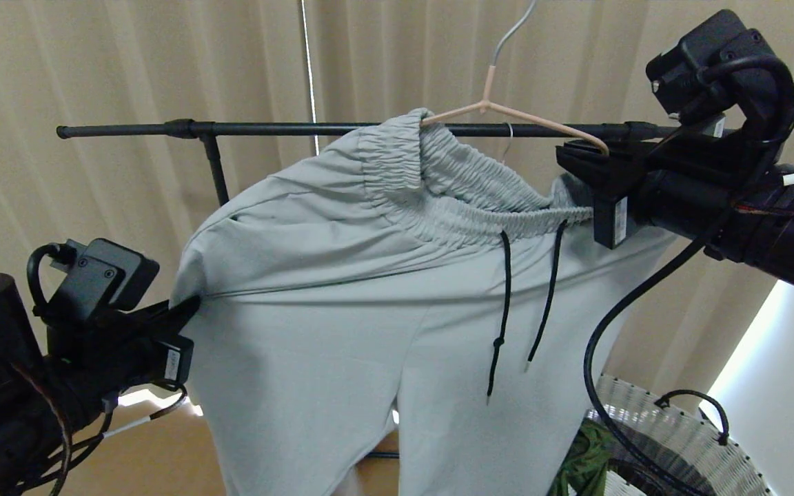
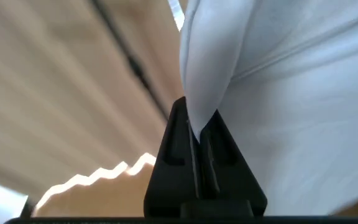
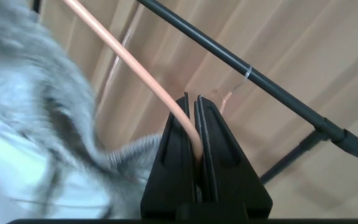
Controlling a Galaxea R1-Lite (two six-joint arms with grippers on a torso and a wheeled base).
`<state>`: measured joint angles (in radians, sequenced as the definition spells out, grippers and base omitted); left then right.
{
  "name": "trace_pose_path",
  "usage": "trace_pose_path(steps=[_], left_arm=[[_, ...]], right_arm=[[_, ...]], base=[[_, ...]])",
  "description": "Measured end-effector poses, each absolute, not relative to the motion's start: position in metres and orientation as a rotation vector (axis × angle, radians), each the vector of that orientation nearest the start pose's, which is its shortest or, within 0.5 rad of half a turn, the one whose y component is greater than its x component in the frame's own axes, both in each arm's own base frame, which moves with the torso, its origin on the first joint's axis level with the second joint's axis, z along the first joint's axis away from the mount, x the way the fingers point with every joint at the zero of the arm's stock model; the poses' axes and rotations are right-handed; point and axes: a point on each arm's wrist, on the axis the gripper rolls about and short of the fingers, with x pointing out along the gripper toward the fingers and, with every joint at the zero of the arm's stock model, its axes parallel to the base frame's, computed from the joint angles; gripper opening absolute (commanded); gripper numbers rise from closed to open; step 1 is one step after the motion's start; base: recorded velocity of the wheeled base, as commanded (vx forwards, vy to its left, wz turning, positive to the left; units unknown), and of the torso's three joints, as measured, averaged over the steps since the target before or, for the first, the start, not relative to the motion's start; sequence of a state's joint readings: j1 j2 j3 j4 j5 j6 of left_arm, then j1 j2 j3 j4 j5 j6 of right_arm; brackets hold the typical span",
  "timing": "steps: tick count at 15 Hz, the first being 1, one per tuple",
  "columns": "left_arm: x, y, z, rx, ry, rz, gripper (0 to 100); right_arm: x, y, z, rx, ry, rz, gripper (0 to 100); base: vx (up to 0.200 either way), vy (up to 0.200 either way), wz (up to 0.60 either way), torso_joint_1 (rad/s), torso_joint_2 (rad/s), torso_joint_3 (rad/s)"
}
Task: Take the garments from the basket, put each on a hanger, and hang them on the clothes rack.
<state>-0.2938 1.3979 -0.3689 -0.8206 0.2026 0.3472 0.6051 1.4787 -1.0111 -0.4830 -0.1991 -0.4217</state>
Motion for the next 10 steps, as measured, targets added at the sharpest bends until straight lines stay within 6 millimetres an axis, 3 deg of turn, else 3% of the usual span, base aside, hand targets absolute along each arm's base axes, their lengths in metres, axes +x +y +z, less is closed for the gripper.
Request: trace_pose_path(steps=[8,9,10], left_arm=[[0.195,-0.028,0.155,0.457,0.242,-0.010,0],[0.194,-0.028,0.155,0.456,0.241,-0.014,100],[0.193,-0.031,0.155,0.455,0.240,-0.019,100]], right_arm=[[0.226,0.137,0.289,-0.413,-0.082,0.327,0],[0.226,0.137,0.289,-0.414,-0.082,0.326,0],[0.227,0.136,0.289,-0.413,-0.083,0.318,0]], base=[[0.000,0.000,0.00,0.000,0.00,0.000],[0.000,0.000,0.00,0.000,0.00,0.000],[0.000,0.000,0.00,0.000,0.00,0.000]])
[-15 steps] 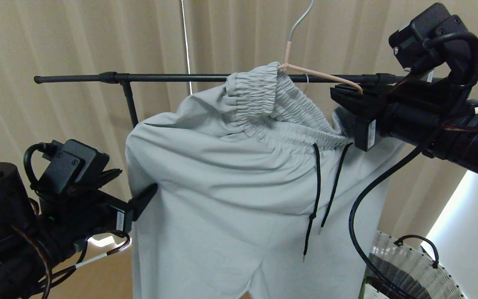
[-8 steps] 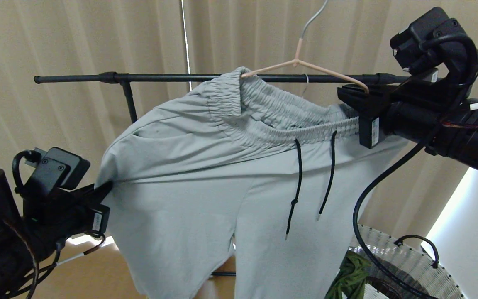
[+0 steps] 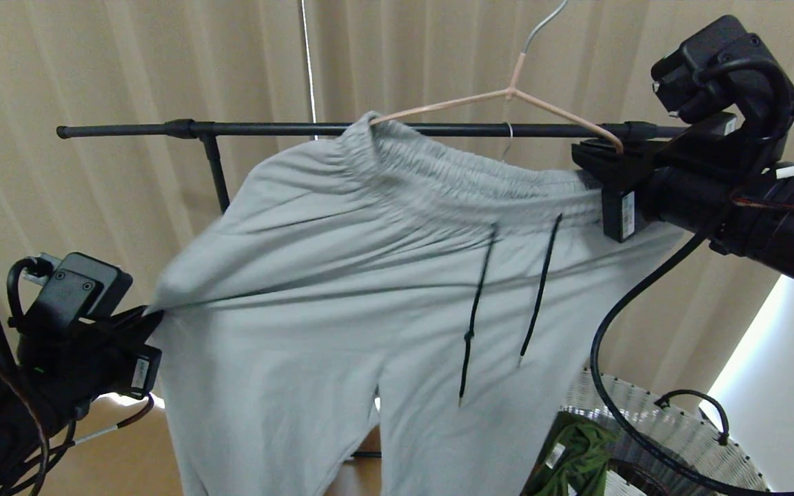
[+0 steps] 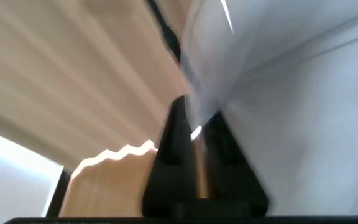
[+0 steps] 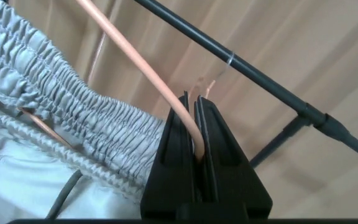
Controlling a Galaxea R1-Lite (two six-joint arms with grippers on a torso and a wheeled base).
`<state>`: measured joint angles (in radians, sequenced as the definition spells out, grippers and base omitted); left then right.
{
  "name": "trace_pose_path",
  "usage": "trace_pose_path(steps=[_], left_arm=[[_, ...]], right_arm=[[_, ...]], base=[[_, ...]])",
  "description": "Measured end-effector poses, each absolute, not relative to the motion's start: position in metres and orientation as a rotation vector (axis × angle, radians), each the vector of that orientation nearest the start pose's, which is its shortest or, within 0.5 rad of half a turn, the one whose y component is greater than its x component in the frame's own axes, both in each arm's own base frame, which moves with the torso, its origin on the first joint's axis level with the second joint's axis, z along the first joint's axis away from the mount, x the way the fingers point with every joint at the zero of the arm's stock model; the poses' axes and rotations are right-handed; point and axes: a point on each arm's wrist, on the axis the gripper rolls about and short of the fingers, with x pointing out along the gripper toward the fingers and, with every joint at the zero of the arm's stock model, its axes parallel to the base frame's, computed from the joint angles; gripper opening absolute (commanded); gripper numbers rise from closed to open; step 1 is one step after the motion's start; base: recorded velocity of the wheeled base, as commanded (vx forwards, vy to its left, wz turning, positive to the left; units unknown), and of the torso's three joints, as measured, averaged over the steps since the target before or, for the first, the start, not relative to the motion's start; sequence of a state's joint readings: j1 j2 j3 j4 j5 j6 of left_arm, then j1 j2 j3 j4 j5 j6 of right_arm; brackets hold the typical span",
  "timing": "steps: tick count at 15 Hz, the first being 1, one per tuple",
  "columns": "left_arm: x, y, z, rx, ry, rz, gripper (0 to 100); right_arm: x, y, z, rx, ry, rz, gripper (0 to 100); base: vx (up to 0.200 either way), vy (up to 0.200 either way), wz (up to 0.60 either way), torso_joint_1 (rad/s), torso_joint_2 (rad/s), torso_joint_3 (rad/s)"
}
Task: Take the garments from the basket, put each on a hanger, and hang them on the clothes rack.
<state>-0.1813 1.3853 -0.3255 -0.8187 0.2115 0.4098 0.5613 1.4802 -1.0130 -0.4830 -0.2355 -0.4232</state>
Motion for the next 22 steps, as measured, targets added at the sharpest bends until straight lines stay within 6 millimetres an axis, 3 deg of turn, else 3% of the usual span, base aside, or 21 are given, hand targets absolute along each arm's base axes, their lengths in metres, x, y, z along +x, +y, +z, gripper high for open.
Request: trace_pose_path(steps=[4,7,12,17,22], left_arm=[[0.179,-0.051,0.163,0.385,0.172,-0.129,100],[0.173,-0.056,0.177,0.298,0.109,-0.152,100],[0.182,-0.061,0.206,0.119,0.055,-0.197,100],[0.172,-0.058,0.191,0.071,0.083,-0.255,100],[0.162,-0.050,0.196,0.052,-0.011,-0.228,100]], right_arm=[[0.228,0.138,0.287,-0.421,-0.071,0.314,0],[0.228,0.136,0.280,-0.461,0.021,0.260,0],[0.229,0.134,0.276,-0.510,0.127,0.174,0],[0.234,0.130,0.272,-0.522,0.157,0.115,0],[0.237,0.121,0.270,-0.539,0.206,0.070,0]], base=[[0.000,0.000,0.00,0.000,0.00,0.000],[0.000,0.000,0.00,0.000,0.00,0.000],[0.000,0.000,0.00,0.000,0.00,0.000],[0.000,0.000,0.00,0.000,0.00,0.000],[0.000,0.000,0.00,0.000,0.00,0.000]])
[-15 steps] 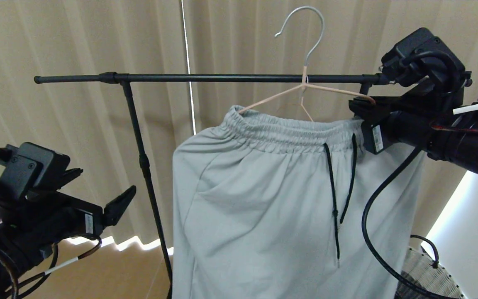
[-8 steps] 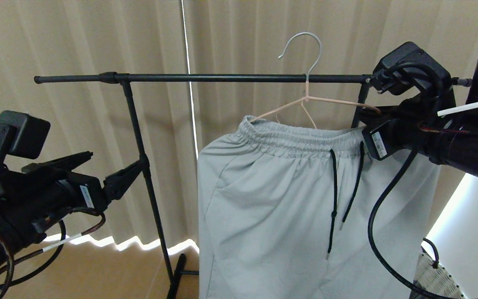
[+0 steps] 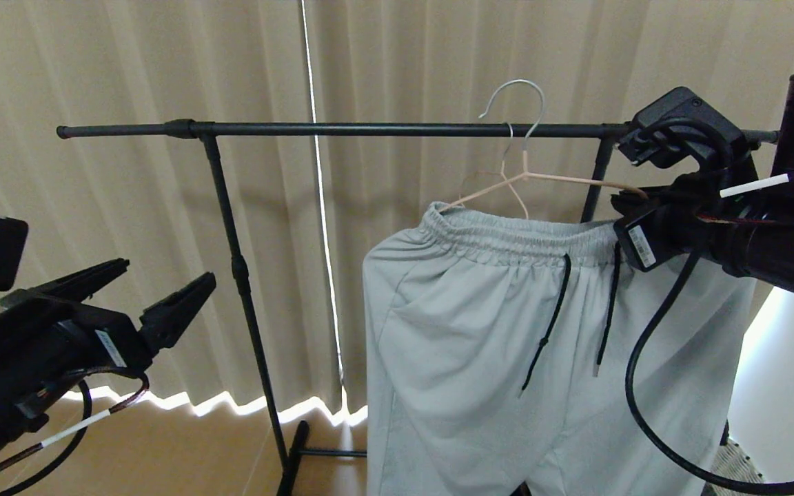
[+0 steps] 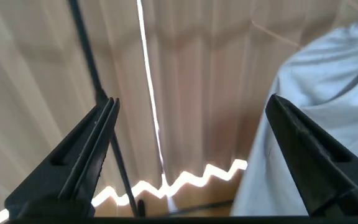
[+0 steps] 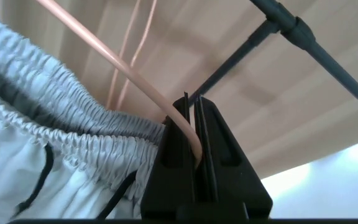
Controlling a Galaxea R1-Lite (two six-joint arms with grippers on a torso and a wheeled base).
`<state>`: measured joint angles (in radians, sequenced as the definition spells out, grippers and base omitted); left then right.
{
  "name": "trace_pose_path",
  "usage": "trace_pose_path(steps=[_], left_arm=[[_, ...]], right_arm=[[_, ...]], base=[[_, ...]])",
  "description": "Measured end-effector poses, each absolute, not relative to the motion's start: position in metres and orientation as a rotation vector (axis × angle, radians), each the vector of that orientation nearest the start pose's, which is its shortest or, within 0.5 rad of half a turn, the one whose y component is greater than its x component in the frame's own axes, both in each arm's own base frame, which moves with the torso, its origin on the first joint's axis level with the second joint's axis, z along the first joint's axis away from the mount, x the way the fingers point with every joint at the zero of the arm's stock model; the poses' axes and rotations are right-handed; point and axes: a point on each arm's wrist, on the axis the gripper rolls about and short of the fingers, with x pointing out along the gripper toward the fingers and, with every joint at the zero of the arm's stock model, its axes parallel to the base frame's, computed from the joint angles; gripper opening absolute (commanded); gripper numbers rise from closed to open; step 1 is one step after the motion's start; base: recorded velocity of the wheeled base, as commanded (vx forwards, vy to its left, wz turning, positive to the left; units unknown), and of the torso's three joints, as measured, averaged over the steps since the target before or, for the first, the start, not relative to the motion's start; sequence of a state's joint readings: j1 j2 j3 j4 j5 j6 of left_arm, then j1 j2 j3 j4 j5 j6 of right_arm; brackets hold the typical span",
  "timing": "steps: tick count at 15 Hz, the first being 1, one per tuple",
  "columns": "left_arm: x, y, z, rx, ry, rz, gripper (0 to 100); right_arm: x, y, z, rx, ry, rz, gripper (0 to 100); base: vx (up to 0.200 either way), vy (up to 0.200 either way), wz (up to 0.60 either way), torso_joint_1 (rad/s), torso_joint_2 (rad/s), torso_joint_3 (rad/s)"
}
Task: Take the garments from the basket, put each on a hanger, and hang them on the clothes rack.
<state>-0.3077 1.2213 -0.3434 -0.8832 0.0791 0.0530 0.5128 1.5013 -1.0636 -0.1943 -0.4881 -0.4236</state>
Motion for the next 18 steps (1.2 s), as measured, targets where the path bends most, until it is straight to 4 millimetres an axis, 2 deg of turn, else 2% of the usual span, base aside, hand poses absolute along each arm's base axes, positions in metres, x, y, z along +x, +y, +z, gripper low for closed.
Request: trace_pose_path(steps=[5,14,18], left_arm=[[0.1575,-0.0411,0.2001,0.047,-0.038,-0.205,100],[0.1574,-0.0386,0.1993,0.050,-0.036,-0.202,100],[0.1573,-0.0383,0.1986,0.053,-0.034,-0.200,100]], right_arm=[[0.2392,0.1183,0.2663,-0.526,0.217,0.057,0],[0.2362,0.1165,0.2616,-0.527,0.230,0.058,0],[0.2359,0.1168,0.2610,-0.528,0.231,0.061,0]], base=[[0.000,0.000,0.00,0.000,0.00,0.000],[0.000,0.200,0.00,0.003,0.00,0.004],[0.000,0.000,0.00,0.000,0.00,0.000]])
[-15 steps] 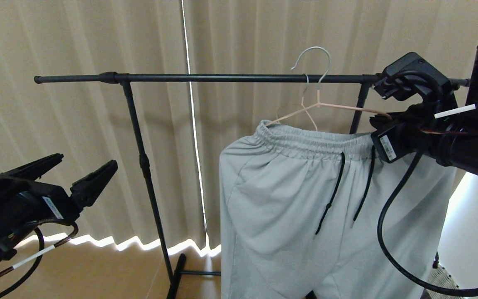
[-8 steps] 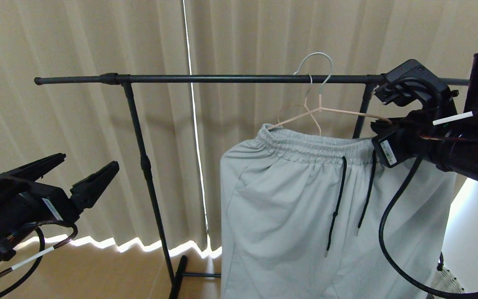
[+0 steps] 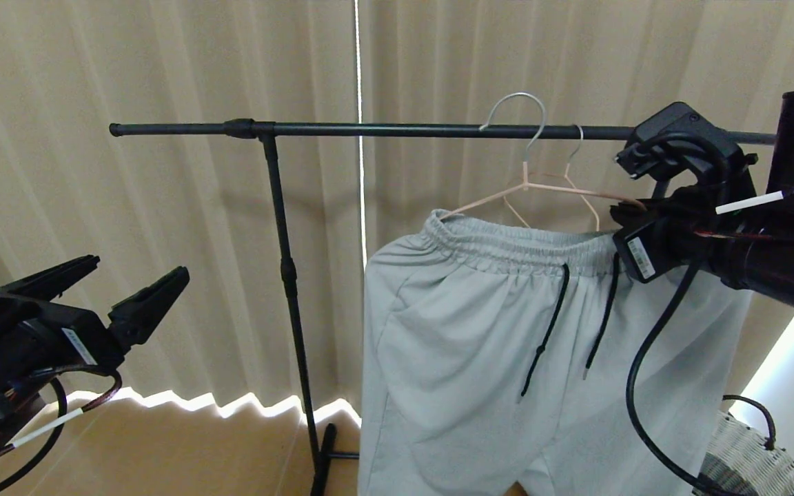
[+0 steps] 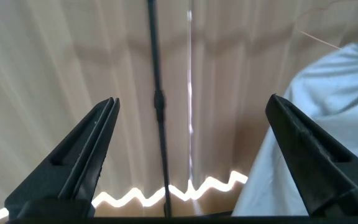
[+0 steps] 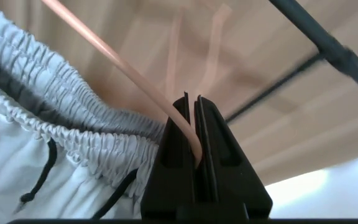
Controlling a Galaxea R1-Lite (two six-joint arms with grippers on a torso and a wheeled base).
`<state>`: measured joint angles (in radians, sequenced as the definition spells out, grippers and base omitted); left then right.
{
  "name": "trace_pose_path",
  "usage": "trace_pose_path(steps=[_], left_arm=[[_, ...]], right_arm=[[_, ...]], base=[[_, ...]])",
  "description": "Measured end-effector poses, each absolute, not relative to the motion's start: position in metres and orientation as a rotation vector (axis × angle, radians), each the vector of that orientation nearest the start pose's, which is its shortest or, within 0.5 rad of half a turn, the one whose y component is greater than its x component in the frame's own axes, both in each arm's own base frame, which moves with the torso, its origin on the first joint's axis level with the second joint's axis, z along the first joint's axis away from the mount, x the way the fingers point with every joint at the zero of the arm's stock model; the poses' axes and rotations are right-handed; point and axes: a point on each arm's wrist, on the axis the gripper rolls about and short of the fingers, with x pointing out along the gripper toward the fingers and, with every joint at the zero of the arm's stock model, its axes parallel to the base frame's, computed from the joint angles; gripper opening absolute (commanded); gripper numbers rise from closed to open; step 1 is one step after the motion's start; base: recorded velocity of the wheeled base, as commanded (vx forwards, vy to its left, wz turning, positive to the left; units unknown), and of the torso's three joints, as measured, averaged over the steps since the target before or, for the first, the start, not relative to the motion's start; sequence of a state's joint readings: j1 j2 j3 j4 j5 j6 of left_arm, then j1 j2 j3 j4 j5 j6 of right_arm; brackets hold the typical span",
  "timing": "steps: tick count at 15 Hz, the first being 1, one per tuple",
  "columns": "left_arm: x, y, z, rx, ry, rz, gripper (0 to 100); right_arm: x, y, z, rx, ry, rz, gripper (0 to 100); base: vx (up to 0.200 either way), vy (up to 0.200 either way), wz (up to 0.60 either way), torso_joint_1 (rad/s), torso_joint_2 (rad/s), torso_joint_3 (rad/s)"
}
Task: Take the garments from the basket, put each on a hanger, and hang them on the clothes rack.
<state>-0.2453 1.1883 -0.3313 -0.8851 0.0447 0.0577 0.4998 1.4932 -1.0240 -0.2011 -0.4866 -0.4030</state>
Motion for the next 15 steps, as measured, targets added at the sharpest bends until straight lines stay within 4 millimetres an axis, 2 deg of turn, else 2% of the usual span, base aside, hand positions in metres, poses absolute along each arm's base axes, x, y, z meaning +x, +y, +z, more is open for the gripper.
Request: trace_pose_path(steps=[5,15], left_arm=[[0.1570,-0.0385,0.1982,0.052,-0.032,-0.202,100],[0.1574,-0.0386,0.1965,0.053,-0.023,-0.202,100]], right_arm=[[0.2337,0.1149,0.2615,-0.506,0.232,0.055,0],[0.2348,0.1103,0.2586,-0.490,0.247,0.037,0]], base=[[0.000,0.000,0.00,0.000,0.00,0.000],[0.200,0.000,0.00,0.001,0.00,0.002]])
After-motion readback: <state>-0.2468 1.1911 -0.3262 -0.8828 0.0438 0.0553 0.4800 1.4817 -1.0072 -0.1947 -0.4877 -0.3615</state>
